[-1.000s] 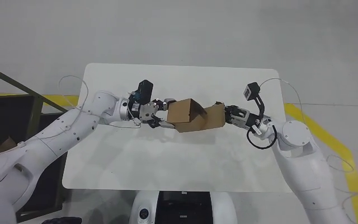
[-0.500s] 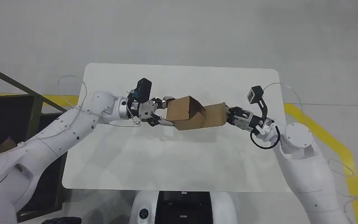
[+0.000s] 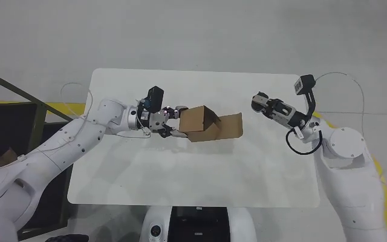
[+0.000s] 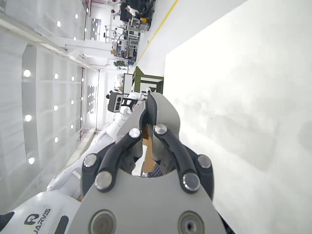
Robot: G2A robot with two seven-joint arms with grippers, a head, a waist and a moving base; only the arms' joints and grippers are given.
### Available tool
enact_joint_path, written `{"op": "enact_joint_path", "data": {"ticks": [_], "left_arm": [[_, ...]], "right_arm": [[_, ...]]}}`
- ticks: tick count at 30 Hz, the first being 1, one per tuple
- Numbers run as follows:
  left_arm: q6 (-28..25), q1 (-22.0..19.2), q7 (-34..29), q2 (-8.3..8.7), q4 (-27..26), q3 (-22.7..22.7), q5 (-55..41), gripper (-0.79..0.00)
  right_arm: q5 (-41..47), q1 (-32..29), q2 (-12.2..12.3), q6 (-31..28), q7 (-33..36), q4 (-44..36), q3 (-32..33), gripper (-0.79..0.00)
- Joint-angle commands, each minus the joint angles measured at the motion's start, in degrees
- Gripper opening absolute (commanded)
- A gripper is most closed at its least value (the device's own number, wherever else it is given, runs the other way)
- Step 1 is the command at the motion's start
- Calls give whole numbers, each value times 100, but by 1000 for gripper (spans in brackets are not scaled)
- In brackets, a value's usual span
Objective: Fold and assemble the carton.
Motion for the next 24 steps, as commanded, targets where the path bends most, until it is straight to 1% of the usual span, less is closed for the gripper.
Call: {"op": "enact_joint_path", "data": {"ticks": [1, 4, 8, 12, 20, 24], "left_arm": [[0, 1, -61, -9, -10, -4, -4, -582], [0, -2, -168, -27, -15, -19, -26, -579], [0, -11, -253, -43, -25, -56, -58, -579], [0, -1, -317, -48, -30, -103, -72, -579], [0, 49, -387, -61, -41, -178, -110, -579], [0, 64, -408, -68, -54, -220, -115, -579]], "right_arm": [[-12, 95, -6, -26, 163, -64, -124, -785], [-56, 285, -19, 5, 408, -156, -358, -785], [-302, 452, -18, 290, 739, -231, -662, -785], [-437, 499, -3, 493, 980, -292, -799, -785], [-471, 535, 0, 652, 1186, -396, -1049, -785], [-458, 586, -22, 674, 1144, -347, -1255, -785]]}}
